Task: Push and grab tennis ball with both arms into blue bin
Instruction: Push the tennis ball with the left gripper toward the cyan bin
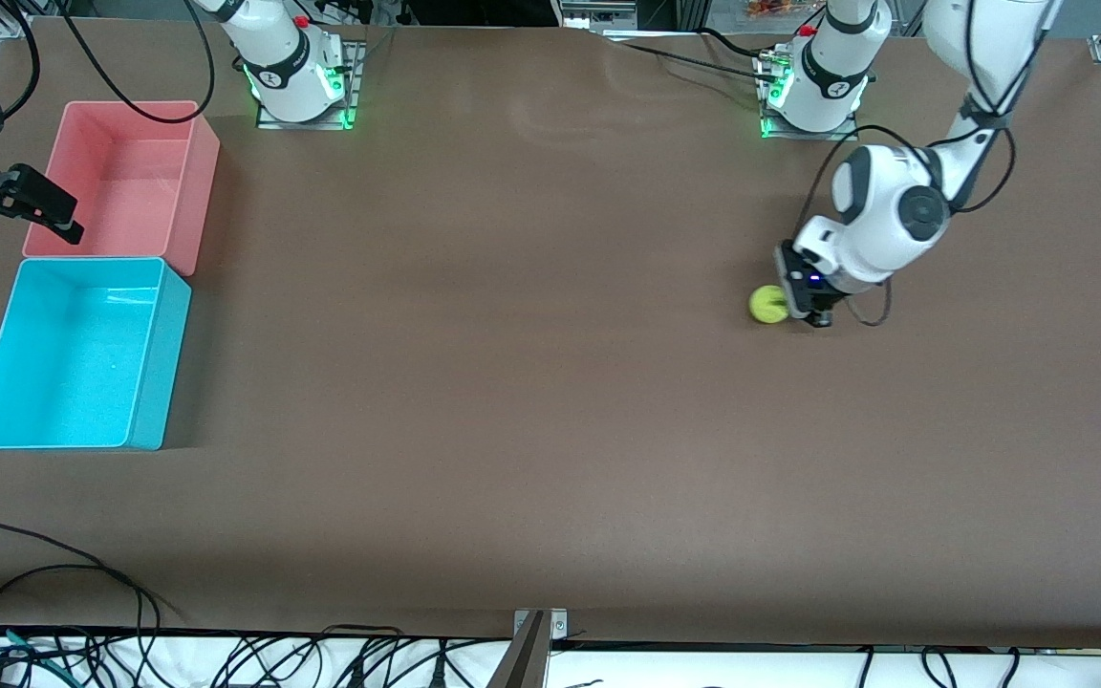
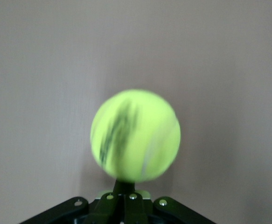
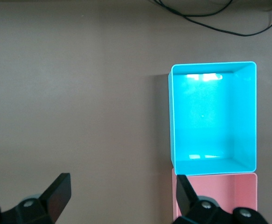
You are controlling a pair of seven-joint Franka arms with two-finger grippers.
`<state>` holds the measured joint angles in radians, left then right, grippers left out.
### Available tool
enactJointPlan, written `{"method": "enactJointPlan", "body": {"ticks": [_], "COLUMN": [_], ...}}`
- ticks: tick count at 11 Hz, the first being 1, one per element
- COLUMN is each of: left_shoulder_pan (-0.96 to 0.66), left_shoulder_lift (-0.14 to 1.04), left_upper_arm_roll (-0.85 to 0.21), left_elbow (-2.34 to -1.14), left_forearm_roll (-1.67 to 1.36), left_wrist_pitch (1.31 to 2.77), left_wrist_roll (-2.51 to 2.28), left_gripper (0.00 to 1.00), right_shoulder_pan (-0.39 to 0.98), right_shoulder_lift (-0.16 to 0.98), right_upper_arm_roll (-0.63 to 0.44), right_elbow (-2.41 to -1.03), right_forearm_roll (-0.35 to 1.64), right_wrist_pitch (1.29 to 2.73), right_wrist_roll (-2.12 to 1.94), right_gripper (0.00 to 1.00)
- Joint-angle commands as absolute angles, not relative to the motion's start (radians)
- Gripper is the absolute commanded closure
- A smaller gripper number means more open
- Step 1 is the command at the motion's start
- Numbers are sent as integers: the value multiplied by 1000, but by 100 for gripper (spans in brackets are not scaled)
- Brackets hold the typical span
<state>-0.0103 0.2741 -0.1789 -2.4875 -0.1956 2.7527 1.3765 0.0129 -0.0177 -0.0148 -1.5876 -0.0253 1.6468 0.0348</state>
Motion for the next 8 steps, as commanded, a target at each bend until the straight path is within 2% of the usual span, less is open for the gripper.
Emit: {"method": "enactJointPlan", "body": {"ticks": [1,8], "left_shoulder_pan": [-12,-12], "left_shoulder_lift": [288,288], "left_upper_arm_roll": [-190,-189], "left_elbow": [-2467,-2468], "left_forearm_roll": [-193,-195], "left_wrist_pitch": [2753,2750], "left_wrist_roll": [1335,1332], "left_gripper": [100,100], "right_shoulder_pan": [9,11], "right_shoulder_lift": [-9,-2], "right_upper_arm_roll": [-14,-12], "right_elbow": [-1563,-1565], "right_forearm_roll": [-20,15], "right_wrist_pitch": [1644,1657], "right_wrist_roll": [38,40], "right_gripper": [0,0]}}
